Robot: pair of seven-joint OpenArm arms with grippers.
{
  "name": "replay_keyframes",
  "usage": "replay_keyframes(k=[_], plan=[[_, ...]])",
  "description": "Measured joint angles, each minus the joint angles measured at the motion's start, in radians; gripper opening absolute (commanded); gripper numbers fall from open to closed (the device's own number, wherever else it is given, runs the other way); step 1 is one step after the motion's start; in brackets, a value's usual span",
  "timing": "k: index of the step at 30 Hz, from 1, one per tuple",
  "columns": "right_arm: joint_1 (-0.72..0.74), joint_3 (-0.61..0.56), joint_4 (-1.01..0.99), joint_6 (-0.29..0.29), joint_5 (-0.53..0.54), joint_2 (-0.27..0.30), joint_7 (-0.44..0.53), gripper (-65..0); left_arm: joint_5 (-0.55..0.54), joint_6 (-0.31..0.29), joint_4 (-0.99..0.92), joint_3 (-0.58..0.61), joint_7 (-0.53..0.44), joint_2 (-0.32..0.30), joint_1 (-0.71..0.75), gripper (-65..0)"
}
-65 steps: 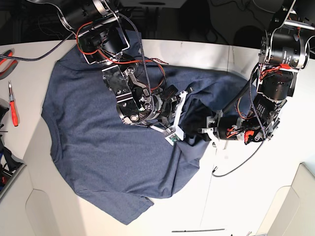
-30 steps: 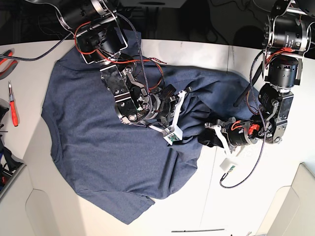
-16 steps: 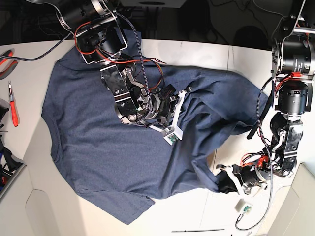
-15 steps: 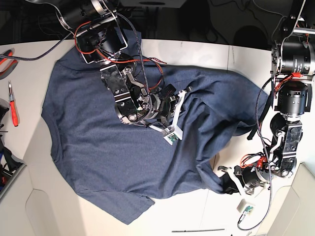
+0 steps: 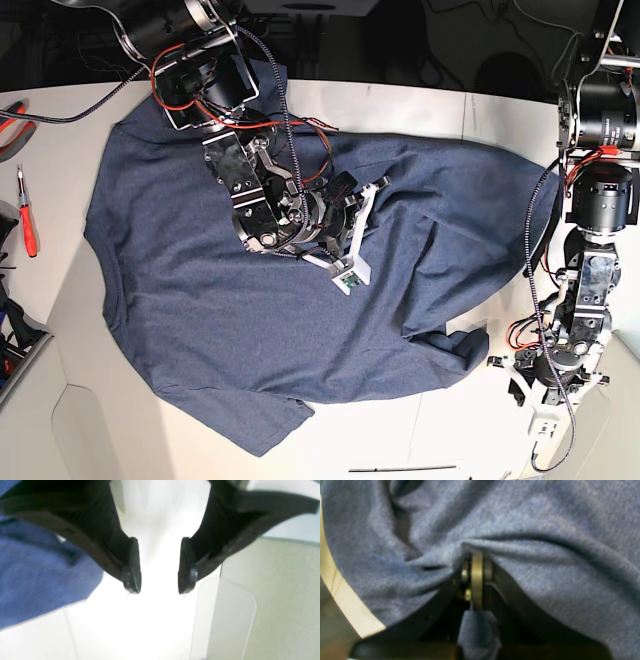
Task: Layout the t-shirt on the table in an organized manner, then fold the t-shirt properly
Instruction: 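Regrasp the shirt hem corner with the left gripper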
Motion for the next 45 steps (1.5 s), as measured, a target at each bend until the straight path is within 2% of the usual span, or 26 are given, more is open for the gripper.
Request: replay_keyframes(k=[3,6,7,9,12,17,21,26,29,30,33,39,42,45], plan=[[0.000,0.000,0.000,0.000,0.000,0.000,0.000,-65.0,-0.079,-0.134,0.000,-0.001,0.014,-0.005,0.008,-50.5],[0.000,0.000,0.000,0.000,0.000,0.000,0.001,-65.0,-0.188,-0.278,0.001,-0.001,0.031,0.000,0.040,-65.0],[0.000,0.000,0.000,0.000,0.000,0.000,0.001,-65.0,-0.217,-0.334,0.001,-0.001,0.034,0.003,0.056,-65.0],[0.000,0.000,0.000,0.000,0.000,0.000,-0.001,-65.0,-0.224,-0.387,-0.002,0.000,0.034,0.020,0.085,-65.0],[0.000,0.000,0.000,0.000,0.000,0.000,0.001,-65.0,-0.201,-0.410,-0.075,0.001,-0.007,0.047,0.085,-65.0],[0.000,0.000,0.000,0.000,0.003,0.000,-0.001,-65.0,-0.138,-0.333,-0.291,0.000,-0.167,0.080,0.013,-65.0],[0.000,0.000,0.000,0.000,0.003,0.000,-0.001,-65.0,-0.088,-0.331,-0.454,0.000,-0.312,0.082,-0.068,-65.0],[0.000,0.000,0.000,0.000,0.003,0.000,0.000,-65.0,-0.059,-0.329,-0.618,-0.002,-0.389,0.093,-0.193,-65.0],[0.000,0.000,0.000,0.000,0.003,0.000,-0.001,-65.0,-0.035,-0.325,-0.713,-0.002,-0.455,0.108,-0.219,-65.0],[0.000,0.000,0.000,0.000,0.003,0.000,0.000,-65.0,-0.006,-0.315,-0.737,-0.002,-0.483,0.115,-0.218,-65.0],[0.000,0.000,0.000,0.000,0.003,0.000,0.000,-65.0,0.064,-0.220,-0.787,-0.002,-0.530,0.143,-0.204,-65.0],[0.000,0.000,0.000,0.000,0.003,0.000,0.000,-65.0,0.148,-0.196,-0.805,0.000,-0.558,0.165,-0.212,-65.0],[0.000,0.000,0.000,0.000,0.003,0.000,-0.008,-65.0,0.199,-0.079,-0.805,0.060,-0.559,0.155,-0.212,-65.0],[0.000,0.000,0.000,0.000,0.003,0.000,-0.016,-65.0,0.278,0.063,-0.805,0.182,-0.544,0.137,-0.212,-65.0]])
